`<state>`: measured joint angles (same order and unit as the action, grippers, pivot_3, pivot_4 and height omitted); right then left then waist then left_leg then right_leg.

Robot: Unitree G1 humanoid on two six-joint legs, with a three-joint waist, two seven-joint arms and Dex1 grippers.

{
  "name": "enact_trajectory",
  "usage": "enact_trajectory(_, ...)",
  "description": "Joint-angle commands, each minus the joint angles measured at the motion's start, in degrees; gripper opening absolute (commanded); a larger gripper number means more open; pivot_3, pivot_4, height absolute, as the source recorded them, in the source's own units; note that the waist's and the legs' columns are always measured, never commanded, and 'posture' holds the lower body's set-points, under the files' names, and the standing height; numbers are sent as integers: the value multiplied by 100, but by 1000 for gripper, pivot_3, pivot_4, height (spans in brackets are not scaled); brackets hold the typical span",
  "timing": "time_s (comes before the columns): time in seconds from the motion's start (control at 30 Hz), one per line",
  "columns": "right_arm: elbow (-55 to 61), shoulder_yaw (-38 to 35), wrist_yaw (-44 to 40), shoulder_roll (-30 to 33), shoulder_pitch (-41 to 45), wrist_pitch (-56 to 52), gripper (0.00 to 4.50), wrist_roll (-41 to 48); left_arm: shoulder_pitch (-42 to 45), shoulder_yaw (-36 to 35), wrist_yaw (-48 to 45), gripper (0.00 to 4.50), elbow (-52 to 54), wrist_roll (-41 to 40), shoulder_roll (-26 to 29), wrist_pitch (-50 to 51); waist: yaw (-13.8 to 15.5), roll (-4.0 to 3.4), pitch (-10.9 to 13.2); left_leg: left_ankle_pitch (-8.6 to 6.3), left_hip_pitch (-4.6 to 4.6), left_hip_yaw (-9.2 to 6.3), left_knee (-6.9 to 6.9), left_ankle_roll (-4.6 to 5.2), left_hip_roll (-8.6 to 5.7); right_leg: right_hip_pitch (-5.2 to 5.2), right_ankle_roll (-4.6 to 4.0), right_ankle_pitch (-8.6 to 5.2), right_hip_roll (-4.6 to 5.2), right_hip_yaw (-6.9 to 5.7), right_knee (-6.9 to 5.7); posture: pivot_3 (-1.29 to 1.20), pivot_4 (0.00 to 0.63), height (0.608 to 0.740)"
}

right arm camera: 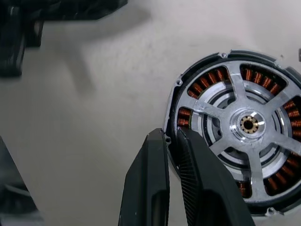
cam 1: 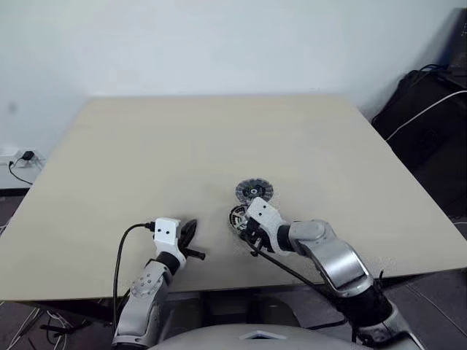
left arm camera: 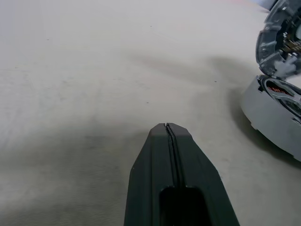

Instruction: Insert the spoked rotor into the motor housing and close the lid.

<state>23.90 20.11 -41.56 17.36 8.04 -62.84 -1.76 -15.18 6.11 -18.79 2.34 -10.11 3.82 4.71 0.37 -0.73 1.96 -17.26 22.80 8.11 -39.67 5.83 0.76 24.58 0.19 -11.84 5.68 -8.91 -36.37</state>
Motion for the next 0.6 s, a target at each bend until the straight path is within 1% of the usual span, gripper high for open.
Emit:
enact_trajectory(0.03, 246, -178, 387, -169, 98, -109, 55, 174, 122, 57, -51, 0, -17, 4, 0, 14, -6, -1, 0, 0, 0, 0, 0, 0, -1, 0, 2, 1, 0, 0, 0, 0, 0, 740)
enact_trajectory(0.13, 209, -76, 403, -158, 141, -5, 55, 373, 191, 49, -82, 0, -69, -7, 38, 44, -12, 0, 0, 8, 0, 0, 0, -14, -1, 0, 2, 1, -2, 0, 1, 0, 0, 740)
enact_trajectory(0.17, 220, -54, 402, -143, 169, 35, 773, 441, 209, 44, -88, 0, -86, -10, 49, 48, -16, 0, 0, 12, 0, 0, 0, -20, -1, 0, 2, 1, -3, 0, 2, 0, 0, 740)
enact_trajectory(0.2, 264, -15, 380, -96, 219, 63, 998, 506, 224, 36, -93, 0, -101, -15, 61, 53, -20, 0, 0, 12, 1, 1, 0, -20, -1, 0, 2, 1, -4, 0, 3, 0, 0, 740)
enact_trajectory(0.3, 390, 99, 243, 173, 428, 149, 1961, 664, 246, 24, -97, 0, -124, -23, 79, 59, -30, -1, 1, 12, 1, 1, 0, -19, -1, 0, 1, 1, -5, -1, 4, 0, 0, 740)
enact_trajectory(0.4, 496, 233, -70, 621, 682, 329, 1961, 850, 235, 20, -100, 0, -137, -22, 86, 50, -32, 0, 0, 11, 1, 1, 0, -17, -1, -3, 3, 2, -5, -1, 10, 0, 0, 740)
enact_trajectory(0.47, 522, 391, -344, 999, 870, 665, 1961, 873, 226, 13, -98, 0, -148, -21, 83, 41, -26, 0, 0, 9, 1, 0, 0, -14, -1, -5, 5, 3, -5, -3, 14, 0, 0, 740)
enact_trajectory(0.53, 405, 858, -734, 1658, 1114, 1662, 1961, 436, 222, -1, -86, 0, -158, -28, 69, 27, -28, 0, 1, 3, 1, 1, 0, -4, -1, -5, 6, 4, -5, -4, 19, 0, 0, 740)
enact_trajectory(0.6, 254, 1187, -948, 2079, 1249, 2373, 1961, 123, 220, -14, -78, 0, -163, -34, 60, 17, -26, 4, 2, 3, 1, 1, 0, -3, -2, -7, 9, 4, -5, -4, 24, 0, 0, 740)
